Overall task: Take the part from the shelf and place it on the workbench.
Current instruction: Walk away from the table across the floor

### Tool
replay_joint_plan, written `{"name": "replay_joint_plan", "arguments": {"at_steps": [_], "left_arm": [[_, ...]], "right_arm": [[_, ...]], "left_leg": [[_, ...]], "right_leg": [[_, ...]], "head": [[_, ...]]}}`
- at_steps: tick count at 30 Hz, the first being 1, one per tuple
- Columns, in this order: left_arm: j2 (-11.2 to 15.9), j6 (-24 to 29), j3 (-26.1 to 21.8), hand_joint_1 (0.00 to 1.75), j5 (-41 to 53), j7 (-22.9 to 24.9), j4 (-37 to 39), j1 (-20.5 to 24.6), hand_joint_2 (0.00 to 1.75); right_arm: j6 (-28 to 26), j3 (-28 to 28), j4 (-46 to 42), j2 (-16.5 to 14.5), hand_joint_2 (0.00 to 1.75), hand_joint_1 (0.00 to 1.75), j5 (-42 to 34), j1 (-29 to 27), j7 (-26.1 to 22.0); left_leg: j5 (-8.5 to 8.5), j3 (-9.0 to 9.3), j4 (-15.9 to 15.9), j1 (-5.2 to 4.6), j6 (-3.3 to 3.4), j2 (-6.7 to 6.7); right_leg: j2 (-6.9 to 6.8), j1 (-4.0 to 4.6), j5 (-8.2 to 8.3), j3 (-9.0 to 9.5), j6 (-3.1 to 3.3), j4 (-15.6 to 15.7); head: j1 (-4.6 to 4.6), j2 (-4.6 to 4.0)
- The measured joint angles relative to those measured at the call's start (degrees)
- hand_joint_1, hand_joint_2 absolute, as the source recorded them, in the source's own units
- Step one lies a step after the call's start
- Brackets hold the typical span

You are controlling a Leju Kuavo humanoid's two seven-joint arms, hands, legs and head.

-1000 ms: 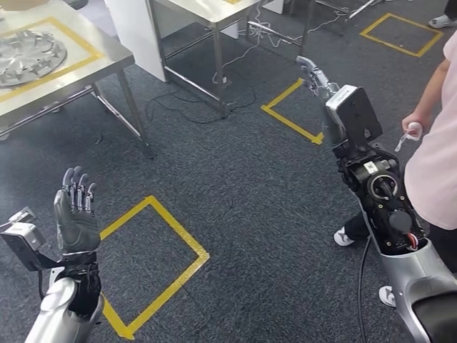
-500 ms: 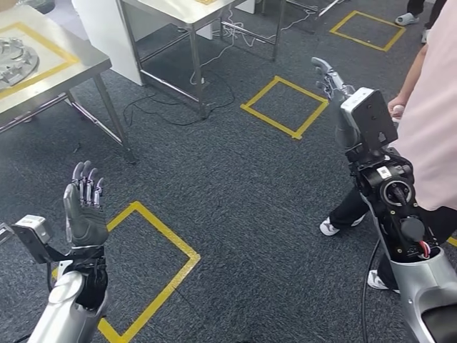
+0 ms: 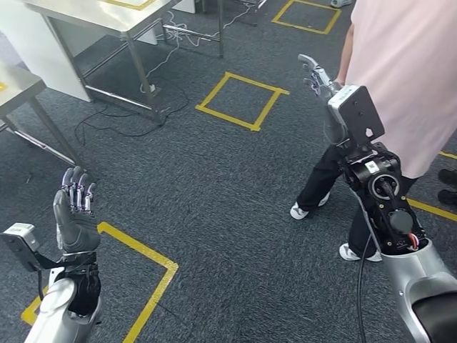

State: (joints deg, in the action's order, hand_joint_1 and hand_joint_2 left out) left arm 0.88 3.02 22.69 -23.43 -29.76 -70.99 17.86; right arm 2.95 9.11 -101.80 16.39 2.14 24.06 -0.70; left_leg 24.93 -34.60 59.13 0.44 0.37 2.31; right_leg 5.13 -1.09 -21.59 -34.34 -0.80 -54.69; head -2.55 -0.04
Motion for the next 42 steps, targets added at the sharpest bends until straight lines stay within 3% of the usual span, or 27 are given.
{"name": "replay_joint_plan", "arguments": {"at_steps": [2,4,6,8,10,11,12,15,17,19,21,22,24,26,27,28,30,31,33,36,42], "left_arm": [[0.0,0.0,0.0,0.0,0.0,0.0,0.0,0.0,0.0],[0.0,0.0,0.0,0.0,0.0,0.0,0.0,0.1,0.0],[-0.2,0.0,0.0,0.0,0.0,0.0,-0.1,0.2,0.0],[-0.2,0.0,0.0,0.0,0.0,0.0,-0.2,0.2,0.0],[-0.2,0.0,0.0,0.0,0.0,0.1,-0.2,0.0,0.0],[-0.2,0.0,0.0,0.0,0.0,0.1,-0.2,-0.1,0.0],[-0.2,0.0,0.0,0.0,0.0,0.2,-0.2,-0.1,0.0],[-0.3,0.0,0.0,0.0,0.0,0.2,-0.3,0.0,0.0],[-0.2,0.0,0.0,0.0,0.0,0.2,-0.3,0.0,0.0],[-0.2,0.0,0.0,0.0,0.1,0.2,-0.3,0.1,0.0],[-0.2,0.0,0.0,0.0,0.1,0.2,-0.4,0.2,0.0],[-0.2,0.0,0.0,0.0,0.1,0.2,-0.4,0.2,0.0],[-0.1,0.0,0.0,0.0,0.0,0.3,-0.5,0.1,0.0],[0.0,0.0,0.0,0.0,0.0,0.3,-0.5,0.0,0.0],[0.1,0.0,0.0,0.0,0.0,0.4,-0.5,-0.1,0.0],[0.1,0.0,0.0,0.0,0.0,0.4,-0.5,0.0,0.0],[0.2,-0.1,0.0,0.0,0.0,0.4,-0.5,0.1,0.0],[0.3,-0.1,0.0,0.0,0.0,0.4,-0.5,0.2,0.0],[0.3,-0.1,0.0,0.0,0.0,0.4,-0.5,0.3,0.0],[0.3,-0.1,0.0,0.0,0.0,0.4,-0.5,0.4,0.0],[0.2,-0.1,0.0,0.0,0.0,0.4,-0.5,0.4,0.0]], "right_arm": [[0.0,0.0,0.0,0.0,0.0,0.0,0.1,0.0,0.0],[0.0,0.0,0.0,0.0,0.0,0.0,0.2,0.0,0.0],[0.0,-0.1,0.0,0.0,0.0,0.0,0.2,0.0,0.0],[-0.1,-0.1,0.0,0.0,0.0,0.0,0.2,0.2,0.0],[-0.1,-0.1,0.1,0.0,0.0,0.0,0.2,0.1,0.0],[-0.1,-0.1,0.1,0.0,0.0,0.0,0.2,0.0,0.1],[-0.1,-0.1,0.1,0.0,0.0,0.0,0.2,-0.1,0.1],[-0.1,-0.1,0.1,0.0,0.0,0.0,0.3,0.0,0.2],[0.0,-0.1,0.1,0.0,0.0,0.0,0.3,0.0,0.3],[0.0,-0.1,0.1,0.0,0.0,0.0,0.4,0.0,0.3],[-0.1,-0.2,0.0,0.0,0.0,0.0,0.4,0.0,0.4],[-0.1,-0.2,-0.1,0.0,0.0,0.0,0.4,0.1,0.4],[-0.1,-0.1,-0.2,0.0,0.0,0.0,0.3,0.1,0.5],[0.0,0.0,-0.2,0.0,0.0,0.0,0.3,0.0,0.5],[0.0,0.0,-0.2,0.0,0.0,0.0,0.3,0.0,0.5],[0.0,0.0,-0.2,0.0,0.0,0.0,0.3,0.0,0.5],[0.0,0.0,-0.2,0.0,0.0,0.0,0.3,0.0,0.5],[0.0,0.0,-0.2,0.0,0.0,0.0,0.3,0.0,0.5],[-0.1,0.0,-0.2,0.0,0.0,0.0,0.2,-0.1,0.6],[-0.1,-0.1,-0.3,0.0,0.0,0.0,0.2,-0.2,0.6],[-0.1,-0.2,-0.3,0.0,0.0,0.0,0.2,-0.2,0.6]], "left_leg": [[-1.09,1.65,-3.8,-0.02,0.28,1.12],[-1.23,1.81,-4.1,-0.16,0.84,-0.02],[-1.59,2.13,-4.8,-0.12,1.57,-1.24],[-1.72,2.33,-5.1,-0.14,2.04,-2.45],[-1.66,2.3,-5.1,-0.26,2.21,-3.71],[-1.62,2.29,-5.1,-0.28,2.19,-4.33],[-1.56,2.33,-5.0,-0.29,2.13,-4.93],[-1.1,2.65,-4.8,-0.5,1.58,-6.62],[-0.82,2.74,-4.6,-0.8,1.1,-7.57],[-0.67,2.84,-4.6,-0.91,0.64,-8.6],[0.54,2.44,-3.2,-0.66,0.04,-7.58],[2.0,1.44,-0.8,-0.53,-0.23,-6.26],[5.85,-2.38,7.2,-0.35,-0.54,-3.52],[7.48,-5.74,13.3,-0.31,-0.63,-2.69],[6.65,-5.95,13.3,-0.28,-0.58,-2.58],[4.8,-4.93,10.7,-0.25,-0.45,-2.4],[0.59,-1.02,2.1,-0.11,-0.01,-0.61],[-0.68,0.55,-1.3,-0.02,0.15,0.32],[-1.25,1.82,-4.2,-0.07,0.4,1.13],[-1.55,2.13,-4.9,-0.02,1.02,-0.53],[-1.71,2.26,-5.2,0.12,1.2,-0.93]], "right_leg": [[1.13,-0.04,0.15,-0.33,-0.65,0.0],[2.03,-0.21,0.38,-0.62,-1.46,0.2],[0.17,-0.15,-0.66,-1.44,-2.04,-1.3],[-3.14,-0.03,-4.22,-4.28,-2.44,-7.7],[-4.43,-0.09,-7.52,-7.74,-2.8,-15.4],[-4.62,-0.1,-7.78,-8.36,-2.89,-17.0],[-4.78,-0.08,-6.93,-7.73,-2.9,-16.1],[-7.13,0.3,-1.97,-1.21,-2.35,-4.2],[-8.0,0.75,-0.97,0.73,-1.6,-0.2],[-6.66,0.85,-0.81,0.61,-0.87,-0.1],[-5.5,0.61,-0.53,0.71,-0.26,0.2],[-5.01,0.46,-0.38,0.76,0.05,0.3],[-4.01,0.37,-0.23,0.55,0.42,0.4],[-2.69,0.38,-0.15,0.36,0.53,0.3],[-1.97,0.38,-0.12,0.33,0.53,0.3],[-1.25,0.37,-0.09,0.35,0.5,0.3],[0.11,0.44,-0.03,0.34,0.28,0.2],[0.79,0.45,0.02,0.22,0.06,0.2],[2.01,0.32,0.17,-0.14,-0.61,0.2],[3.24,0.05,0.44,-0.51,-1.57,0.5],[3.18,0.06,0.43,-0.61,-1.69,0.4]], "head": [[0.01,0.0],[-0.01,0.0],[-0.33,0.0],[-0.94,0.0],[-1.34,0.0],[-1.49,0.0],[-1.64,0.0],[-2.11,0.0],[-2.02,0.0],[-1.61,0.0],[-1.28,0.0],[-1.05,0.0],[-0.53,0.0],[-0.22,0.0],[-0.16,0.0],[-0.12,0.0],[-0.02,0.0],[-0.03,0.0],[-0.06,0.0],[-0.05,0.0],[-0.03,0.0]]}}
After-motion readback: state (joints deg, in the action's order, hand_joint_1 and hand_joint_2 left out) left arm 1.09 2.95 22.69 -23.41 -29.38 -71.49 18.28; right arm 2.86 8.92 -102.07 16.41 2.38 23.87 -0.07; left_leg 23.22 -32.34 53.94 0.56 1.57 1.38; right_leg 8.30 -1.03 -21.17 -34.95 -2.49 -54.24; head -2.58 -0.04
